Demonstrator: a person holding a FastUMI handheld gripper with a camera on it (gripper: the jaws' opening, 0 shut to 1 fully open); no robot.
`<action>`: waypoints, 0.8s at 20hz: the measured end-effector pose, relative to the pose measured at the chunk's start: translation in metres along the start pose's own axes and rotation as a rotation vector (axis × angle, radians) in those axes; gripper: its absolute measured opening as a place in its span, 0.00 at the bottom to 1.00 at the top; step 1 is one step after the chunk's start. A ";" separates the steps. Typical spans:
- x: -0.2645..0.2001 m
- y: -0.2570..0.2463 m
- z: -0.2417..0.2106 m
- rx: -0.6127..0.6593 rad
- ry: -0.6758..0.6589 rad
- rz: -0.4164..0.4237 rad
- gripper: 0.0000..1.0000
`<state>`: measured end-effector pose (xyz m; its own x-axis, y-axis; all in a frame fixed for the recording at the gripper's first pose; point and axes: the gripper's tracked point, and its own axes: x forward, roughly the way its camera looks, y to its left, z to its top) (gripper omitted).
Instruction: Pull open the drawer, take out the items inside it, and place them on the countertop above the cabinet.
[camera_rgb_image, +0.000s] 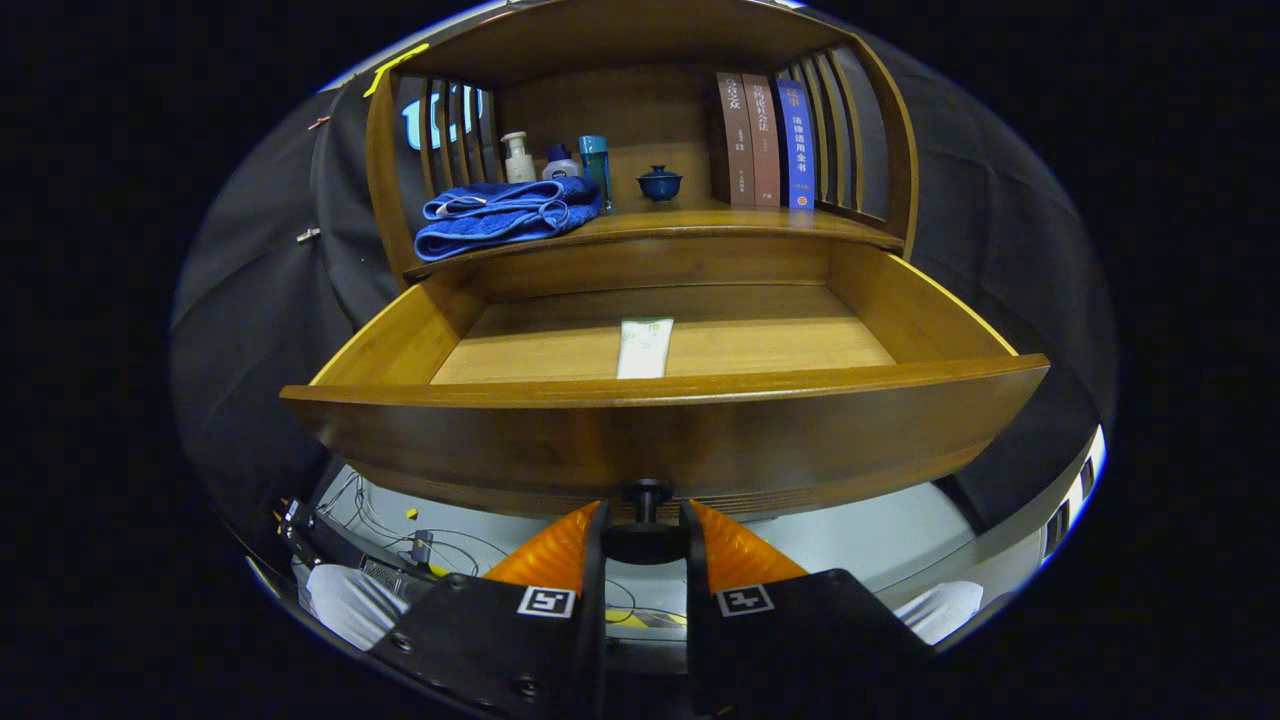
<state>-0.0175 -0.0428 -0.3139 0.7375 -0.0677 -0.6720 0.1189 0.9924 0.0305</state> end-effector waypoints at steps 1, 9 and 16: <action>0.001 0.000 0.000 0.007 -0.001 0.001 0.37; -0.026 -0.001 -0.008 -0.016 0.037 -0.037 0.86; -0.060 0.027 0.078 -0.019 -0.063 0.012 0.99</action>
<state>-0.0064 -0.0198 -0.2146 0.7795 -0.0614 -0.6234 0.0974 0.9950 0.0238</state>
